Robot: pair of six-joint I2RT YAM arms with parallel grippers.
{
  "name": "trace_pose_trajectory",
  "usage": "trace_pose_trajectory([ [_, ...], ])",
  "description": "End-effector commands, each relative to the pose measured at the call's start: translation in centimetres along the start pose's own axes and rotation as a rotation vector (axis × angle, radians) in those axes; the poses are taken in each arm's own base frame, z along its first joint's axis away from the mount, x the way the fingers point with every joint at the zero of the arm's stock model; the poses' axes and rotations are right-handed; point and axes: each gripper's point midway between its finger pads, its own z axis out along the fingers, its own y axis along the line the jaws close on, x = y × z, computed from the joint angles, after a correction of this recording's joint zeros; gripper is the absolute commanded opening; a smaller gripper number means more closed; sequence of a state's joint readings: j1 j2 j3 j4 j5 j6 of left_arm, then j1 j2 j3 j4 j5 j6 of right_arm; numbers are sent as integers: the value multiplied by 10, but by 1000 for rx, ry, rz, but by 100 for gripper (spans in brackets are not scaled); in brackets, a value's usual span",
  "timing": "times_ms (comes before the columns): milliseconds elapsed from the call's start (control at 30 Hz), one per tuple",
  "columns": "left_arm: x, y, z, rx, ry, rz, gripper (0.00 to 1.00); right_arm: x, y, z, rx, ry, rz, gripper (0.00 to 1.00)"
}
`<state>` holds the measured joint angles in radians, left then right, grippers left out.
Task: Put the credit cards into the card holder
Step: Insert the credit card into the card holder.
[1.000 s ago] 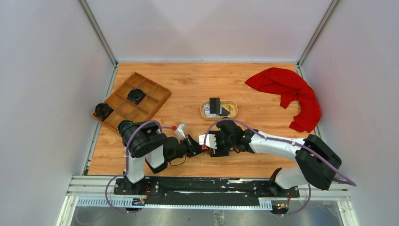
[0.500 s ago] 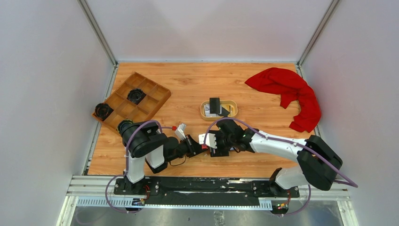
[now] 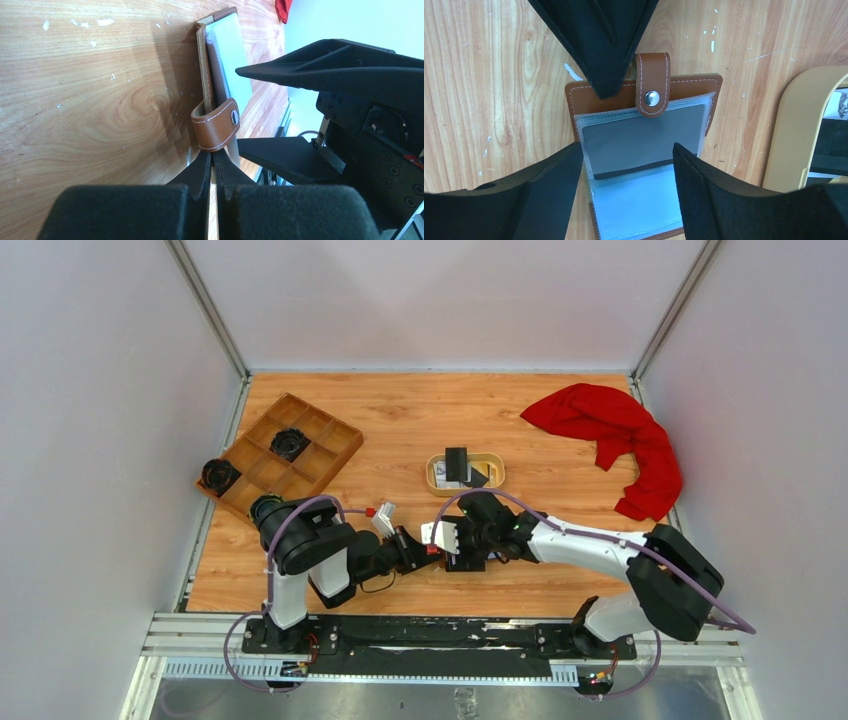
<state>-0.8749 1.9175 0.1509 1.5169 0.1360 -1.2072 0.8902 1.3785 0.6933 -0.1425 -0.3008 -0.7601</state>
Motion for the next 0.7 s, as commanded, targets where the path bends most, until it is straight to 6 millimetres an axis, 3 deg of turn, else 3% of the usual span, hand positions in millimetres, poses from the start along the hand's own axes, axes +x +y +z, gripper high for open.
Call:
trace_pose_trajectory([
  [0,-1,-4,-1,15,-9,25,0,-2,2,2,-8,19,-2,70],
  [667,-3,0,-3,4,-16,24,0,2,-21,-12,81,22,83,64],
])
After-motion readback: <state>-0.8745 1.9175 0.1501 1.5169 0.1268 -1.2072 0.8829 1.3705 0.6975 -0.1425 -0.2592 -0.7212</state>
